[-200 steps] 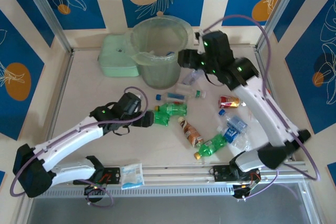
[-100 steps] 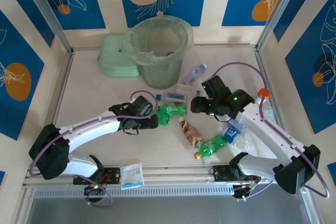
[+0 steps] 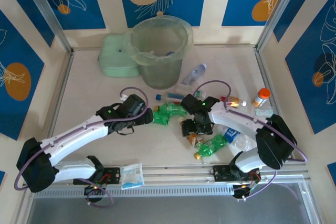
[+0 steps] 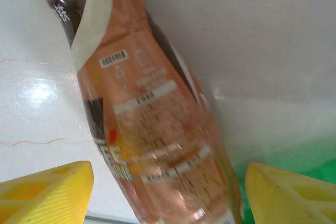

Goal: Put the plastic bottles in the bin

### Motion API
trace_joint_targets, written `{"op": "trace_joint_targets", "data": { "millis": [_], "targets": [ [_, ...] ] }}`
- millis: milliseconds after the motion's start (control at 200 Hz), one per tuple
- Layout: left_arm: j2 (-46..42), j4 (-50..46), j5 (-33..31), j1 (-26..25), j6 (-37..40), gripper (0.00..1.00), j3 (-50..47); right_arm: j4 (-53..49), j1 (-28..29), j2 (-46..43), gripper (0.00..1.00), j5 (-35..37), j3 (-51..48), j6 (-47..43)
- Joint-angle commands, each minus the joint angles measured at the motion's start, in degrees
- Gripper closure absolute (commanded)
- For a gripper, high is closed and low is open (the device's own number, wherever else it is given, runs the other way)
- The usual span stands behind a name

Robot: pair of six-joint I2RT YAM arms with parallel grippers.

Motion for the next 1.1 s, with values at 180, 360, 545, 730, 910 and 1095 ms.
{"op": "trace_joint_targets", "data": {
  "millis": [180, 360, 545, 730, 910, 1095],
  "targets": [
    [-1.48, -3.54, -2.47, -0.34, 3.28, 0.05, 1.88, 3.94, 0.82, 8.38, 0.30, 0.08, 0.17, 1.60],
    [-2.03, -3.62, -2.57, -0.34, 3.81, 0.05, 1.85, 3.80, 0.81, 9.79, 0.39, 2.08, -0.32, 2.85],
    [-2.05, -3.76, -2.64, -0.26, 3.98, 0.06, 1.85, 1.44, 1.69, 3.86, 0.47, 4.12, -0.09, 3.16],
    [-1.77, -3.50, -2.63, -0.27, 4.25, 0.07, 2.03, -3.90, 1.02, -7.82, 0.48, 6.55, 4.20, 1.47],
    [-1.30, -2.75, -1.96, -0.28, 4.25, 0.07, 1.68, -5.73, -1.96, -17.06, 0.47, 6.82, 14.73, -2.75],
    [-0.23, -2.00, -0.64, -0.29, 4.51, 0.08, 1.72, 3.43, -10.25, -18.26, 0.46, -1.93, 24.31, -7.68]
  ]
}}
